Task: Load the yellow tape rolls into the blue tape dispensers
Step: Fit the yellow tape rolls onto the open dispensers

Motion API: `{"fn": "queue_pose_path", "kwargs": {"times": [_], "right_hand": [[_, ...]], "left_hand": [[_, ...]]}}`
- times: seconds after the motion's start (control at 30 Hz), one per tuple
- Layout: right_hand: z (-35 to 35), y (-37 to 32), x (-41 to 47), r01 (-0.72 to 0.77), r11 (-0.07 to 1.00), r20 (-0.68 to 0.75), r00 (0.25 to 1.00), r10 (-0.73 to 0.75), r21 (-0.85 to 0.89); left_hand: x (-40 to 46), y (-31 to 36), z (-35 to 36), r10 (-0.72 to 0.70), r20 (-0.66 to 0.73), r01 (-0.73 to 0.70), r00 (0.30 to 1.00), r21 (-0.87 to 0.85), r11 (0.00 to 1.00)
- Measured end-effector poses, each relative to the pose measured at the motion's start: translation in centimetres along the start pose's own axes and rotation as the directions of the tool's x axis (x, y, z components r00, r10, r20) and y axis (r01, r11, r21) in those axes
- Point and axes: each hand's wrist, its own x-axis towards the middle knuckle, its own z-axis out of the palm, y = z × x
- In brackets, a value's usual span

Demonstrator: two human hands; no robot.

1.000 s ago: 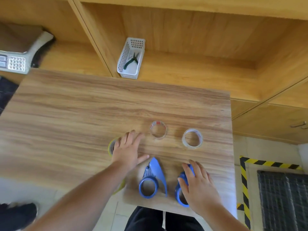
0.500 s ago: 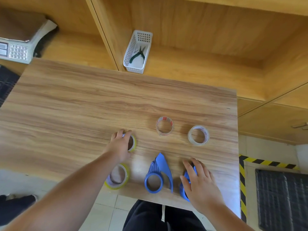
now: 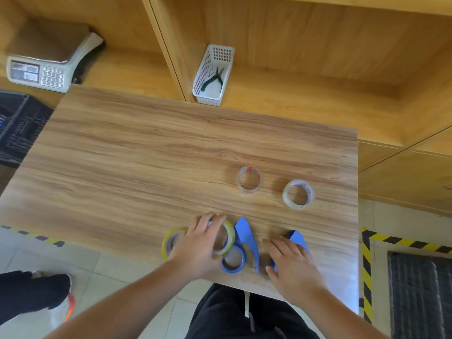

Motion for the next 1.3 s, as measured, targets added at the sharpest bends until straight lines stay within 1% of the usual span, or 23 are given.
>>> {"fn": "queue_pose_path", "kwargs": {"times": [0.13, 0.27, 0.43, 0.63, 0.77, 1.0, 1.07, 1.2, 1.3], "right_hand": [[1.4, -0.2, 0.0, 0.118, 0.992, -0.016, 0.993, -0.118, -0.042], [2.2, -0.5, 0.2, 0.167, 0.979, 0.014, 0.986, -0.167, -0.113], [2.4, -0.7, 0.3, 0.164, 0.98, 0.032, 0.986, -0.161, -0.117], [2.8, -0.7, 0.3, 0.162, 0.981, 0.01, 0.987, -0.162, -0.105], [3.0, -0.8, 0.4, 0.17, 0.979, 0.009, 0.985, -0.17, -0.115], [3.2, -0.9, 0.3, 0.156, 0.981, 0.028, 0.988, -0.154, -0.112], [3.3, -0.9, 0.3, 0.158, 0.979, 0.031, 0.987, -0.155, -0.132], [3.0, -1.3, 0.3, 0.17, 0.972, 0.061, 0.985, -0.162, -0.165], [2.2, -1.7, 0.1, 0.16, 0.971, 0.038, 0.987, -0.156, -0.176]], "left_hand": [[-2.4, 1.7, 2.4, 0.023, -0.002, -0.023, 1.0, -0.022, 0.999], [-3.1, 2.7, 4.1, 0.019, 0.015, -0.019, 1.0, -0.009, 1.0], [-2.9, 3.3, 5.0, 0.016, 0.042, -0.017, 0.999, 0.018, 1.0], [-1.9, 3.8, 6.2, -0.057, 0.05, 0.057, 0.997, 0.02, 0.998], [-1.3, 4.0, 6.7, -0.082, 0.072, 0.08, 0.994, 0.038, 0.996], [-1.0, 3.6, 7.1, -0.059, 0.073, 0.055, 0.996, 0.056, 0.997], [-1.1, 3.2, 7.1, -0.052, 0.059, 0.05, 0.997, 0.03, 0.998], [-1.9, 1.3, 5.9, -0.063, -0.013, 0.062, 0.998, -0.041, 0.997], [-2.6, -1.8, 4.1, -0.088, -0.045, 0.089, 0.995, 0.019, 0.996]]}}
